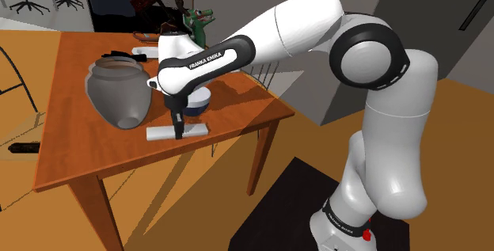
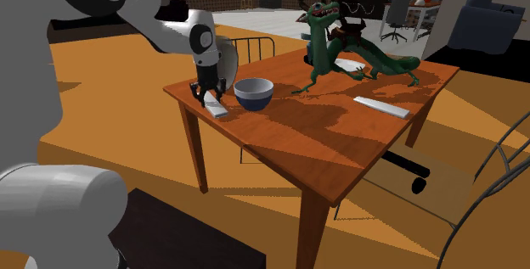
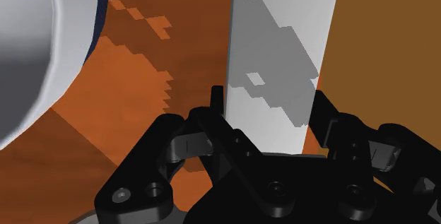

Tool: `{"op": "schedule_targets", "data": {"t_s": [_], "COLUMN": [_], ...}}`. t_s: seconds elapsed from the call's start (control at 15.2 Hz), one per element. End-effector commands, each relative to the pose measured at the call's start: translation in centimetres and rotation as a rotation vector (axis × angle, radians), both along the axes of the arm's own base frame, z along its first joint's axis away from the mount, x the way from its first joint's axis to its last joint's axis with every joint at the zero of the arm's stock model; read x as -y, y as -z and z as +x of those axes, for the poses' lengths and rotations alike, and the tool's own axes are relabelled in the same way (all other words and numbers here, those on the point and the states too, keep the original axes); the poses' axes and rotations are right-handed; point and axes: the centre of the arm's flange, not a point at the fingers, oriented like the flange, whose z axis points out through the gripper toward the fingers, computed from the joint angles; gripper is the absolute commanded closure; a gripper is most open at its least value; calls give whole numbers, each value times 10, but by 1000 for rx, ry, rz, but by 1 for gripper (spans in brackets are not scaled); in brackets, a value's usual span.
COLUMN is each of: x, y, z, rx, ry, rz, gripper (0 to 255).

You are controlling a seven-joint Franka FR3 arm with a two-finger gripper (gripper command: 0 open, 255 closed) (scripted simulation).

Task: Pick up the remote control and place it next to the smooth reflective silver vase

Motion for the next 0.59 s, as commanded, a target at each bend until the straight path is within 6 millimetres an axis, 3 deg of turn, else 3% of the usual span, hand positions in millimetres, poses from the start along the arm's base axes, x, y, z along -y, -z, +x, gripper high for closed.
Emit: {"op": "schedule_targets", "data": {"t_s": [0.0,0.4,0.46,0.53], "x": [0,0,0,0], "y": [5,5,5,5], "z": [-1,-1,-1,-1], "rx": [1,1,1,1], "ry": [0,0,0,0], "rz": [0,0,0,0], "gripper": [255,255,0,0]}}
